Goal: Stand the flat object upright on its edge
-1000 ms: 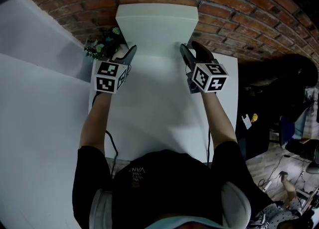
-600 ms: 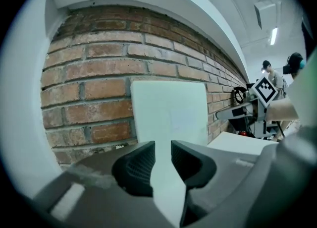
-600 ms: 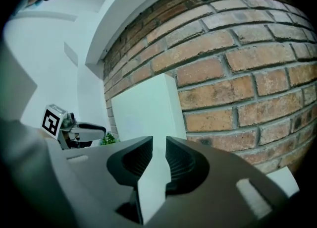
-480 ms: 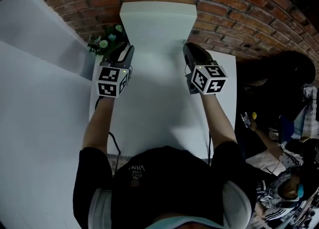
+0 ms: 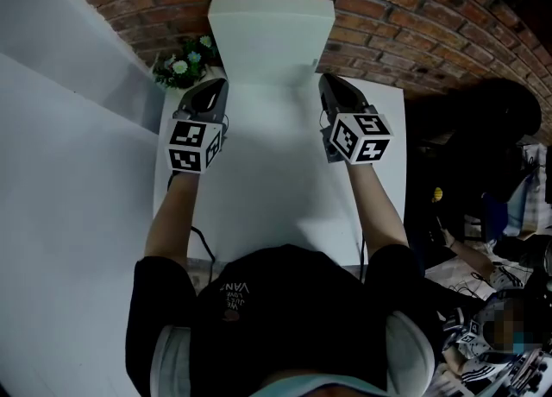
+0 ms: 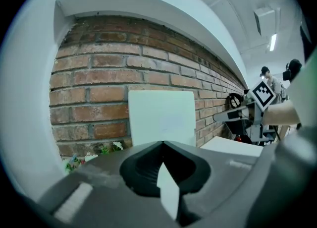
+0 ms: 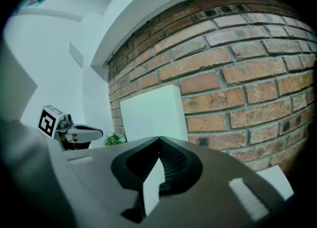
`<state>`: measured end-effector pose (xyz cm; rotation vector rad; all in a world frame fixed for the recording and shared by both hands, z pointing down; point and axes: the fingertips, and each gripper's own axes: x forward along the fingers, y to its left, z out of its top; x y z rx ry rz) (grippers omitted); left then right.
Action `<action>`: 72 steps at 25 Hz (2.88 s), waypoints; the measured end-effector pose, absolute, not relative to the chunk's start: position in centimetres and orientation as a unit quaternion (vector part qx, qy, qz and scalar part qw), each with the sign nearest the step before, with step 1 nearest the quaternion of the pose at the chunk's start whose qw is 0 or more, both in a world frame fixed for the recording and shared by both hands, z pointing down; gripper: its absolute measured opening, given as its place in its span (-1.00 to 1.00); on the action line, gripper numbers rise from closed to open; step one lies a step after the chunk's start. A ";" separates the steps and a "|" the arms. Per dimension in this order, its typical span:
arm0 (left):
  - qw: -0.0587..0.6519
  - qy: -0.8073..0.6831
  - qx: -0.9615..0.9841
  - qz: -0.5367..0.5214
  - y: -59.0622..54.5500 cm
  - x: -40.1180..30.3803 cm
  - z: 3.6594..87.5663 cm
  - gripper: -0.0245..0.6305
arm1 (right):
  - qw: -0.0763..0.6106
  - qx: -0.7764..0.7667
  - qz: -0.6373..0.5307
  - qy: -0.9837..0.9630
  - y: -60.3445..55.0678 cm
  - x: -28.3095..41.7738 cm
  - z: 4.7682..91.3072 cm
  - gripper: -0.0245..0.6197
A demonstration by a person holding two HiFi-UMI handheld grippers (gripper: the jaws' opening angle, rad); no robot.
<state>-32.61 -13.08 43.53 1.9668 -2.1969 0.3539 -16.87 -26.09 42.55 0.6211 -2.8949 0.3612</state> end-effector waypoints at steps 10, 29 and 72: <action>0.090 -0.733 0.666 0.104 -10.1 -29.5 43.2 -0.92 | 0.080 0.210 0.117 -0.967 -23.2 -14.0 42.0 -0.93; 0.096 -0.729 0.672 0.088 -4.6 -24.7 43.4 -0.92 | 0.082 0.206 0.126 -0.967 -17.7 -9.1 42.7 -0.93; 0.132 -0.746 0.649 0.076 4.1 -15.2 46.1 -0.93 | 0.094 0.153 0.158 -0.971 -8.9 -1.6 45.3 -0.93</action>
